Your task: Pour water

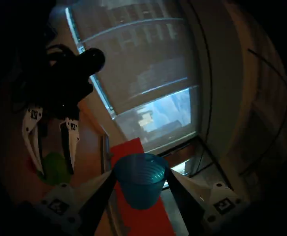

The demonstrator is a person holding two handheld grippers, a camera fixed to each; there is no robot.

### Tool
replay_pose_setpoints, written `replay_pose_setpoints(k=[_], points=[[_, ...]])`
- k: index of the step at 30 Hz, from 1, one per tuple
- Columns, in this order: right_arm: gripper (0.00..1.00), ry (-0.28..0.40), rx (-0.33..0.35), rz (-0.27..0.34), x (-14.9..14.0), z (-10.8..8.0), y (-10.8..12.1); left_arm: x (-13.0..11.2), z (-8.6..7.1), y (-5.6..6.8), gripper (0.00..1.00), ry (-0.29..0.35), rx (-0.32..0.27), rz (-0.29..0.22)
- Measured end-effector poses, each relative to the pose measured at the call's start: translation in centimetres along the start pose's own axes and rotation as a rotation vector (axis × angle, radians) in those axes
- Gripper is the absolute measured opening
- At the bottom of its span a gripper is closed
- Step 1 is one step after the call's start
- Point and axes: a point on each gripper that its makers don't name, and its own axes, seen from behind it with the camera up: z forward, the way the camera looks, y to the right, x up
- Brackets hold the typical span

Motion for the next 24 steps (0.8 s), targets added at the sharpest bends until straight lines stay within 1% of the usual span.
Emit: replay_pose_setpoints(k=[5,13,16,20,24], points=[[0.91,0.003,0.0,0.157,-0.6,-0.3,0.0,0.0,-0.1,-0.1,0.9,-0.002,0.004,0.003],[0.91,-0.001,0.017,0.378,-1.6,-0.6,-0.7,0.2,-0.2,-0.3,0.9,0.0,0.01,0.003],[0.91,-0.007,0.033,0.474,-2.0,-0.6,-1.1,0.3,-0.2,-0.4,0.9,0.0,0.011,0.003],[0.91,-0.017,0.057,0.626,-2.5,-0.4,-1.5,0.4,-0.2,-0.4,0.9,0.001,0.012,0.004],[0.91,-0.01,0.07,0.751,-2.5,-0.4,-1.5,0.3,-0.3,-0.4,0.9,0.002,0.013,0.004]])
